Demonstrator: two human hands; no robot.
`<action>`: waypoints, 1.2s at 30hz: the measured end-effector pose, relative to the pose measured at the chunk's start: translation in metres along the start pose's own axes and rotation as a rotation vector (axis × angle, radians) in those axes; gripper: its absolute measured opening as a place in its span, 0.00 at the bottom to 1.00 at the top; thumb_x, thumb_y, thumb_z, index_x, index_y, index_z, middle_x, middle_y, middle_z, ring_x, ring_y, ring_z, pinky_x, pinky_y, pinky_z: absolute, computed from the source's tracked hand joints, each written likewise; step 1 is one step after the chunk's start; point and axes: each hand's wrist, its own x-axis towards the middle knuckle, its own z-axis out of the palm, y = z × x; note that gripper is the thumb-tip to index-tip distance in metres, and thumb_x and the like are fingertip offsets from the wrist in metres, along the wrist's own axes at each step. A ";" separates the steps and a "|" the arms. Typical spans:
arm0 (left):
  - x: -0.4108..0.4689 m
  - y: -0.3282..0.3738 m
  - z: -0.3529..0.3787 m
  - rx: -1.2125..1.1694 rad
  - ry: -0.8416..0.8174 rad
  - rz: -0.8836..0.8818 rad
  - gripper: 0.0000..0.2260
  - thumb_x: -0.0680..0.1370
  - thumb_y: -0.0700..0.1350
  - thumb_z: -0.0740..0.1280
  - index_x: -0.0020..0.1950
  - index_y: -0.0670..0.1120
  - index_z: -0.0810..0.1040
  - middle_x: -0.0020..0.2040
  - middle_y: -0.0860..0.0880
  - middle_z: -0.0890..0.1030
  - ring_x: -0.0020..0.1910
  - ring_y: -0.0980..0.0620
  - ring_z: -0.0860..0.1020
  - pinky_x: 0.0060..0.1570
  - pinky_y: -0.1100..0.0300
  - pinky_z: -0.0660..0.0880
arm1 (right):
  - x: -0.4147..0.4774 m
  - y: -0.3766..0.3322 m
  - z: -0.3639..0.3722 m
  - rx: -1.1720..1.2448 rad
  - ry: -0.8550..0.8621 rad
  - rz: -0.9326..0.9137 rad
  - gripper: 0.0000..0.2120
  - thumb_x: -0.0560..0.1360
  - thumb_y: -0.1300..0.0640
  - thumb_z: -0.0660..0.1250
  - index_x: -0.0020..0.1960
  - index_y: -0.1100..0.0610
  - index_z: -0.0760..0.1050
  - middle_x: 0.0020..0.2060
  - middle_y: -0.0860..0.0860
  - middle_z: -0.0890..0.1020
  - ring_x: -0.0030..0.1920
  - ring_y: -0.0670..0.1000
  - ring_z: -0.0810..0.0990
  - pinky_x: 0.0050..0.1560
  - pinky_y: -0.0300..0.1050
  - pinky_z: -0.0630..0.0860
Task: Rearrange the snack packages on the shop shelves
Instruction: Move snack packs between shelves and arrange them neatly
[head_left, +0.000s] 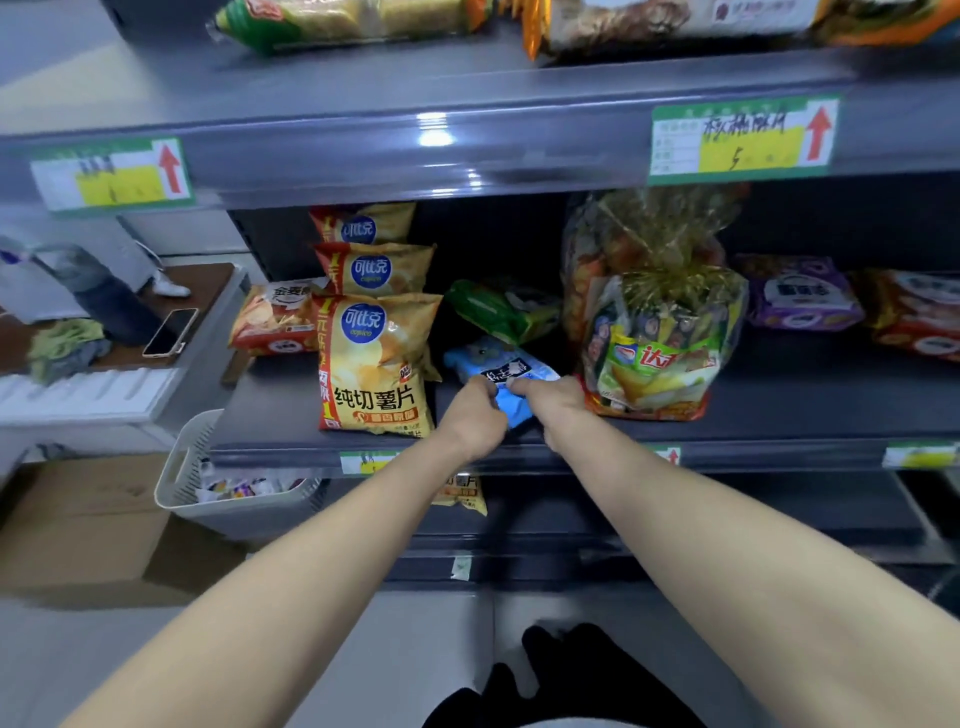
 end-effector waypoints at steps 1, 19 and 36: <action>-0.004 -0.002 -0.001 -0.013 -0.002 0.005 0.13 0.75 0.33 0.59 0.60 0.39 0.69 0.47 0.43 0.75 0.43 0.47 0.74 0.43 0.58 0.70 | -0.004 0.001 -0.002 0.027 -0.021 0.024 0.23 0.67 0.59 0.76 0.57 0.65 0.71 0.51 0.58 0.80 0.47 0.56 0.79 0.40 0.45 0.76; -0.055 0.054 -0.042 0.050 -0.164 0.327 0.15 0.75 0.39 0.69 0.61 0.44 0.73 0.53 0.47 0.79 0.50 0.48 0.79 0.42 0.59 0.74 | -0.101 -0.056 -0.086 -0.256 -0.119 -0.441 0.14 0.63 0.67 0.71 0.46 0.56 0.80 0.38 0.52 0.81 0.33 0.48 0.77 0.32 0.38 0.75; -0.140 0.220 -0.023 -0.280 -0.414 0.703 0.15 0.72 0.44 0.73 0.56 0.45 0.76 0.47 0.48 0.85 0.44 0.49 0.84 0.41 0.59 0.80 | -0.166 -0.171 -0.261 -0.005 -0.364 -0.774 0.19 0.64 0.62 0.76 0.52 0.57 0.75 0.39 0.54 0.85 0.37 0.53 0.84 0.37 0.45 0.80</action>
